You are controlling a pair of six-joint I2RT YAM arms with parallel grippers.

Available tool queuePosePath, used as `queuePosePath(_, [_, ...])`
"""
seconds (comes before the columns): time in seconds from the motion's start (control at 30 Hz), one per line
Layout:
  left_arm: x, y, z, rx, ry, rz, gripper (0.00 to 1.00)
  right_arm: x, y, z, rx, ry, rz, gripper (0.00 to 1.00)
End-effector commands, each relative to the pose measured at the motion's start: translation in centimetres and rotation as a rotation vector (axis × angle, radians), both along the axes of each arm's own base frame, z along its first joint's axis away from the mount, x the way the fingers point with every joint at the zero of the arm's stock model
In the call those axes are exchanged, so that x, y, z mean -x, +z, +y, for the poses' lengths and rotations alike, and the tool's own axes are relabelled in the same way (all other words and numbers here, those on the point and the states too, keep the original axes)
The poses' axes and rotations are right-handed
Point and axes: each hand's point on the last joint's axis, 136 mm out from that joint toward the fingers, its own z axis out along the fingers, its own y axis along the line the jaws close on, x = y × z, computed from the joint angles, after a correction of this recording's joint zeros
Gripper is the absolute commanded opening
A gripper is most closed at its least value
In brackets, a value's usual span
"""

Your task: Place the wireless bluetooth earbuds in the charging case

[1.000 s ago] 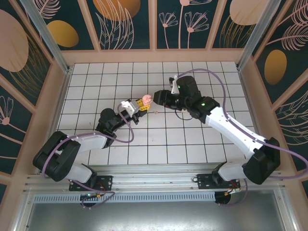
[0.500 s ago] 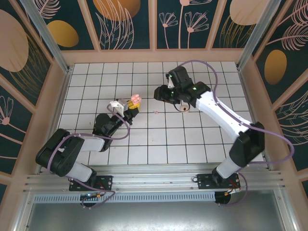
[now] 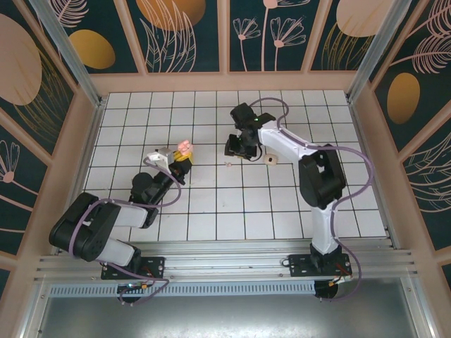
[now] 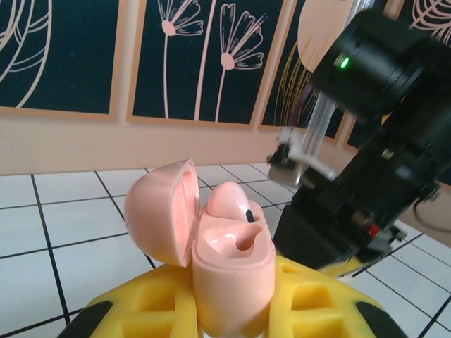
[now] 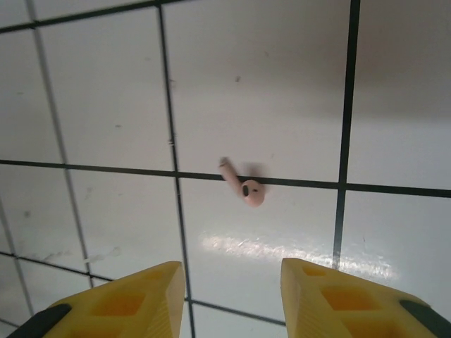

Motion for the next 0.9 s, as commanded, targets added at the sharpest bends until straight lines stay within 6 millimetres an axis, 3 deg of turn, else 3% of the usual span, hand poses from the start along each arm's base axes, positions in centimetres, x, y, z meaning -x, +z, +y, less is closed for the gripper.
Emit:
queuePosePath(0.0, [0.1,1.3,0.6,0.026,0.02,-0.041,0.07,-0.8,-0.7,-0.1,0.025,-0.013,0.022,0.4])
queuePosePath(0.43, [0.0,1.6,0.3,0.014,0.011,-0.055,0.07,-0.8,-5.1,0.8,0.031,0.008,0.099,0.32])
queuePosePath(0.87, [0.0,1.6,0.2,0.001,0.005,-0.06,0.07,-0.3,-6.5,1.1,0.019,0.018,0.121,0.29])
